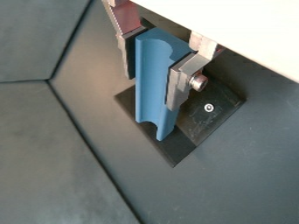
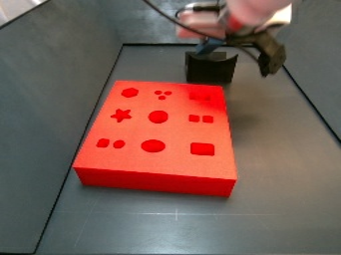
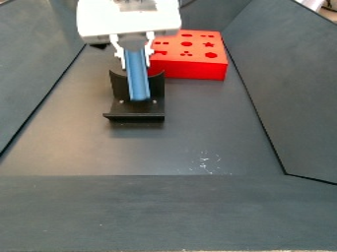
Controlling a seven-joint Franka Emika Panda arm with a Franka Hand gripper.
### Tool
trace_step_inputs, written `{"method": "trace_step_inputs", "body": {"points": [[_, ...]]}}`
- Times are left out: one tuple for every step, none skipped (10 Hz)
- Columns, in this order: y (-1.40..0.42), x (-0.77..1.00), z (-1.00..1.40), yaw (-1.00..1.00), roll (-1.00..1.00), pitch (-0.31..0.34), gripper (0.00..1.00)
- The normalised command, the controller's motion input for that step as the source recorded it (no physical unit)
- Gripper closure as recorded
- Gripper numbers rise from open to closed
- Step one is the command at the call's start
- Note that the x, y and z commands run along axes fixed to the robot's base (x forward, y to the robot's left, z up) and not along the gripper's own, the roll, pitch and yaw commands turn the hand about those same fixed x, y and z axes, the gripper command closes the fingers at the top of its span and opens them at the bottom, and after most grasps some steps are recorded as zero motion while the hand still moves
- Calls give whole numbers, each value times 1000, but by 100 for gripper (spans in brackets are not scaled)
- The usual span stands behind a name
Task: Pick up the arch object. Move up. Place the arch object on the fixture. Regrasp the arch object. Move to above the board. Insert the arch object.
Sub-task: Move to above the board.
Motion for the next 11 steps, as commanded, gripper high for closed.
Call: {"method": "trace_step_inputs", "body": {"points": [[-9,-28,1000,115,-37,-172,100],[-7,-34,1000,62,-32,-177,100],[-8,-40,1000,0,-27,-163,100],[-7,-44,1000,-37,-34,-139,100],[-5,-46,1000,-59,-42,-118,100],[-3,-51,1000,-95,-59,-78,100],[0,-56,1000,-107,-70,-41,100],[2,-63,1000,-104,-77,-12,100],[3,-65,1000,-98,-82,5,100],[4,-73,1000,-81,-83,32,100],[5,-81,1000,-58,-78,52,100]]}}
